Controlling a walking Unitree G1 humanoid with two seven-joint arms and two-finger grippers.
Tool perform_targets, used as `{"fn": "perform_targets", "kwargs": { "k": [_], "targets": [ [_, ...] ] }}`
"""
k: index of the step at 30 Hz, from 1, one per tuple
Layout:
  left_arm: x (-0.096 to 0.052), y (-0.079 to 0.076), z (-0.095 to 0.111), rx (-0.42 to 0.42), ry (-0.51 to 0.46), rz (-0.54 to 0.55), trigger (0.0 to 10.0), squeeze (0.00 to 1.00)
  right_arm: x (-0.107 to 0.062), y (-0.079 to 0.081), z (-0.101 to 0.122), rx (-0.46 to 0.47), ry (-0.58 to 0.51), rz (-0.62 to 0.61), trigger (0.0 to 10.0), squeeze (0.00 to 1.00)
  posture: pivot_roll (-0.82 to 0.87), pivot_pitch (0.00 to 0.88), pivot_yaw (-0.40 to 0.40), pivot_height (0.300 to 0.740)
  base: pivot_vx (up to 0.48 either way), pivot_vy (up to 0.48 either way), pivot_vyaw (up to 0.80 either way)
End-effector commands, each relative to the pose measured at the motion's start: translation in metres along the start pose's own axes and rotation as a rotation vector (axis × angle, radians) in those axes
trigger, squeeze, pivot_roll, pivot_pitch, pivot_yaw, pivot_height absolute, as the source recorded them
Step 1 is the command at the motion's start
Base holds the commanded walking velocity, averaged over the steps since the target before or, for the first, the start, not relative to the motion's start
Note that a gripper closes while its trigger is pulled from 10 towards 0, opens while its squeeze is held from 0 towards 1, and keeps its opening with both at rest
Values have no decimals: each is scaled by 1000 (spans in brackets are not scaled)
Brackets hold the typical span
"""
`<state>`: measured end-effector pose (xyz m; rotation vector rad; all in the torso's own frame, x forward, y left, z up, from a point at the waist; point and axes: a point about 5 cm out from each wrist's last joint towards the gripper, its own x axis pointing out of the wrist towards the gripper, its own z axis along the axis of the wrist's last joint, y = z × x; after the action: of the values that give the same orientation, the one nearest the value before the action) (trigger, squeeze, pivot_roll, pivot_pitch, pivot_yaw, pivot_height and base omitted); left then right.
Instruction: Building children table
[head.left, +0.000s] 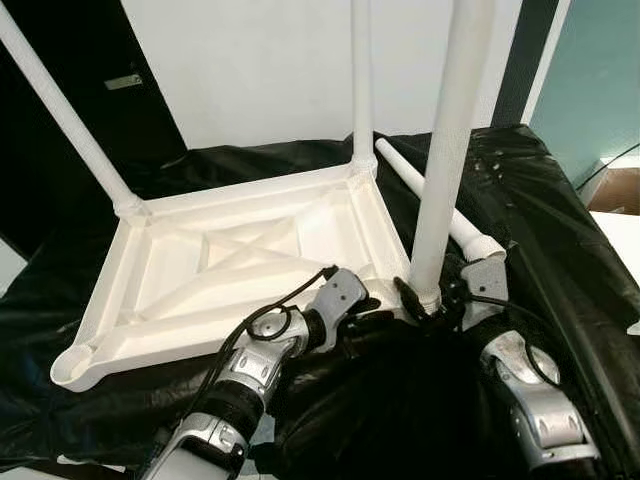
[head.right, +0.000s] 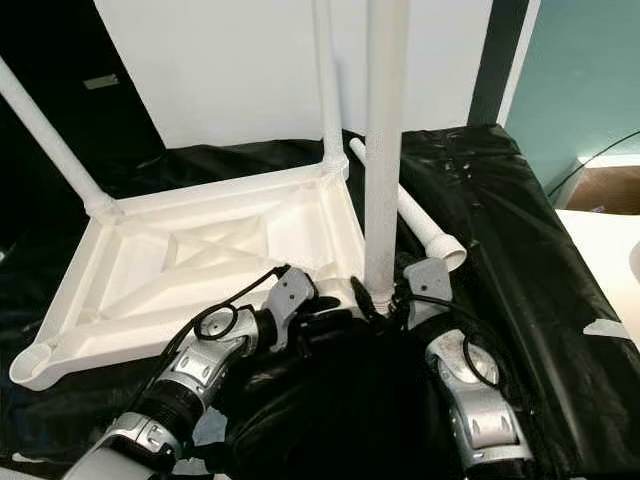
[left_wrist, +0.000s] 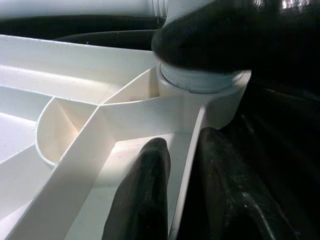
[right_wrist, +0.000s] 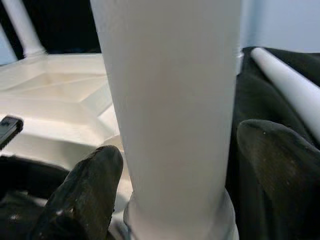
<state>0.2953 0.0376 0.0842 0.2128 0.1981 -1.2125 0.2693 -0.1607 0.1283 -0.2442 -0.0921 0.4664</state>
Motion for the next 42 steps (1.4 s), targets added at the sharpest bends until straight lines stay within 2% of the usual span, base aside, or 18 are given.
{"fn": "perform_targets", "kwargs": {
  "k": [1,7,8,12,16,17,18,19,21,25,29,33,34,36,37,38,39,42],
  "targets": [
    [-6,-15,-36,-82,148,-79,10000,0,3,1,1,-3,-7,52,10000,0,-28,0,105,740,0,0,0],
    [-5,-12,-33,-74,145,-70,10000,0,4,-4,-2,5,34,132,10000,0,-25,0,101,740,0,0,0],
    [-5,-12,-33,-74,144,-68,10000,0,3,-3,-3,3,40,172,0,0,-23,0,91,740,0,0,0],
    [-5,-13,-33,-76,143,-65,10000,0,1,-1,-5,35,58,227,0,0,-25,0,91,740,0,0,0],
    [-5,-12,-33,-76,144,-64,10000,0,2,-3,-5,30,46,161,0,0,-27,0,91,740,0,0,0],
    [-5,-12,-33,-76,142,-65,10000,0,2,1,-6,72,36,85,0,0,-31,0,90,740,0,0,0],
    [-5,-12,-33,-76,142,-65,10000,0,2,1,-6,72,36,85,0,0,-31,0,90,740,0,0,0],
    [-4,-13,-32,-75,139,-66,10000,0,0,8,-7,140,25,-30,0,0,-33,0,90,740,0,0,0],
    [-3,-13,-31,-75,137,-66,10000,0,-2,11,-7,160,15,-89,0,0,-42,0,89,740,0,0,0],
    [-1,-12,-30,-75,133,-65,10000,0,-7,14,-6,162,-16,-205,0,0,-60,0,85,740,0,0,0],
    [1,-12,-28,-72,129,-68,10000,0,-9,-5,-1,109,-53,-385,0,0,-74,0,86,740,0,0,0],
    [1,-12,-28,-69,133,-75,10000,0,-10,-4,-1,98,-56,-390,0,0,-86,0,96,740,0,0,0],
    [1,-12,-28,-68,134,-76,10000,0,-9,-1,-2,98,-49,-373,5882,0,-86,0,96,740,0,0,0],
    [1,-11,-28,-66,135,-79,10000,0,-7,5,-2,91,-38,-322,5882,0,-86,0,96,740,0,0,0],
    [1,-11,-28,-66,135,-80,10000,0,-5,7,-1,85,-42,-290,10000,1000,-88,0,104,740,0,0,0],
    [1,-11,-28,-65,136,-81,10000,0,-3,11,1,89,-56,-233,10000,1000,-88,0,104,740,0,0,0],
    [1,-11,-28,-64,138,-84,10000,0,0,17,4,75,-65,-112,10000,1000,-97,0,112,740,0,0,0],
    [1,-11,-28,-64,139,-86,10000,0,2,19,4,49,-57,-32,10000,1000,-97,0,112,740,0,0,0]
  ]
}}
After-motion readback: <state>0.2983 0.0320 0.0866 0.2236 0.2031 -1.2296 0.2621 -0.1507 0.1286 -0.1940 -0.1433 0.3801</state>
